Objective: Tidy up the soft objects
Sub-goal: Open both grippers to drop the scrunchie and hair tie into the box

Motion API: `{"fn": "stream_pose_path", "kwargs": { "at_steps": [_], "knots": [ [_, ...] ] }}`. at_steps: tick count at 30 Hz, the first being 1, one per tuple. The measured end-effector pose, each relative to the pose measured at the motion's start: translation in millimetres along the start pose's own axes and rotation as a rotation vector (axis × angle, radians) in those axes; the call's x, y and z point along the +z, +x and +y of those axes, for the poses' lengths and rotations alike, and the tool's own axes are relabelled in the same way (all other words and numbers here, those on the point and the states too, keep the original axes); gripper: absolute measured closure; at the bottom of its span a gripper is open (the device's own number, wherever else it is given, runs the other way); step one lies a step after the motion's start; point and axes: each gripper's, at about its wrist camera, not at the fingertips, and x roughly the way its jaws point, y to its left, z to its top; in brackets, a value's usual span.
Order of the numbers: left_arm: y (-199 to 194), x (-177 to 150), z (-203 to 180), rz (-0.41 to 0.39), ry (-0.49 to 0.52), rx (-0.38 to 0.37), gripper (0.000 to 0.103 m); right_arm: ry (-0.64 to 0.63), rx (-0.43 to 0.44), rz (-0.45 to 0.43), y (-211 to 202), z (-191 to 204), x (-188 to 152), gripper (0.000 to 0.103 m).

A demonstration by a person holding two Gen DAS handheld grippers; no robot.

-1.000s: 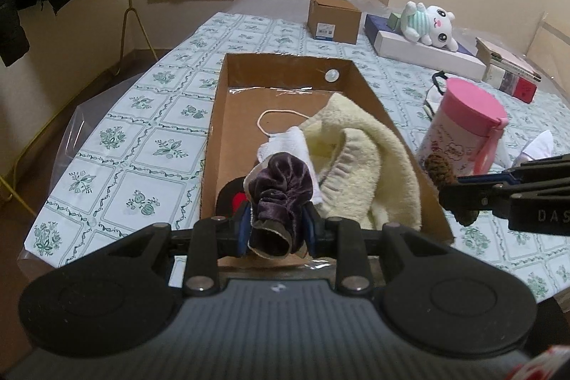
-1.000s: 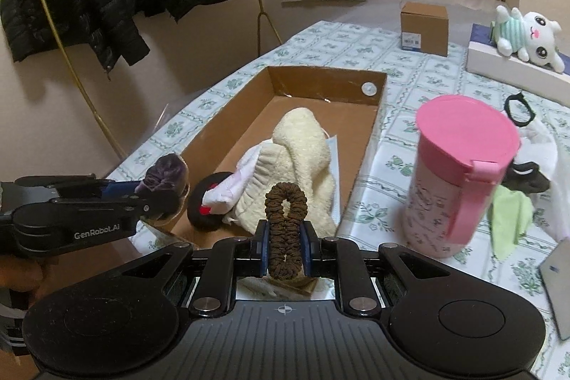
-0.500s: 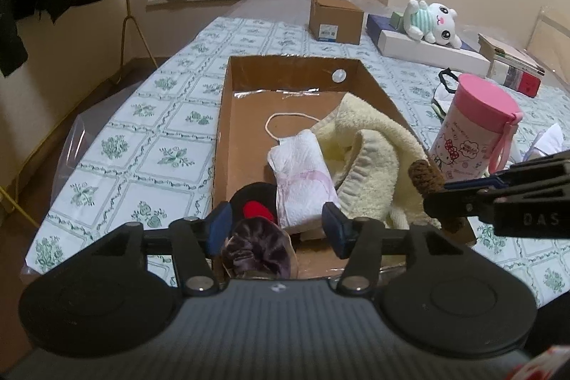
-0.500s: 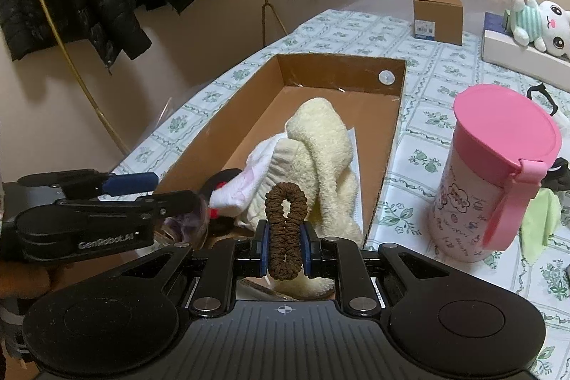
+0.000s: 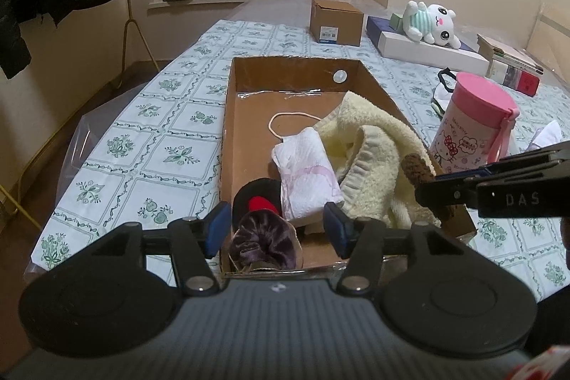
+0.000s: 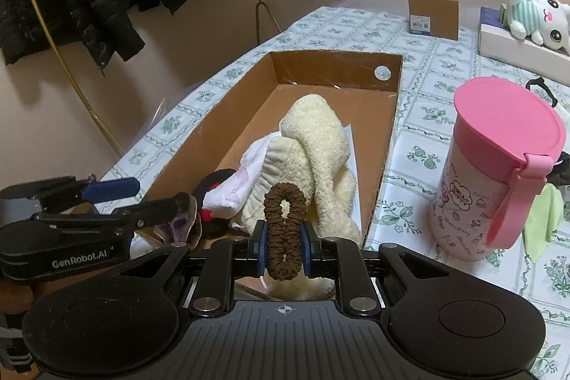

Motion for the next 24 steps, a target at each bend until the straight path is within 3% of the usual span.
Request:
{"fn": "stream_pose_path", "kwargs": {
  "at_steps": [1,3,5,24],
  "knots": [
    [0,-1,0,0.000,-0.001,0.001,0.050,0.004,0.011,0.000,1,-1,1,0.084],
    [0,-1,1,-0.001,-0.002,0.004,0.050,0.012,0.024,-0.016,0,-2,0,0.055],
    [0,-1,2,-0.001,-0.005,0.007,0.050,0.018,0.036,-0.037,-3,-3,0,0.045],
    [-14,-6,-15,0.020,-0.019,0.000,0.050,0.096,-0.025,-0.051,-47,-24,-25,0.045]
  ]
}}
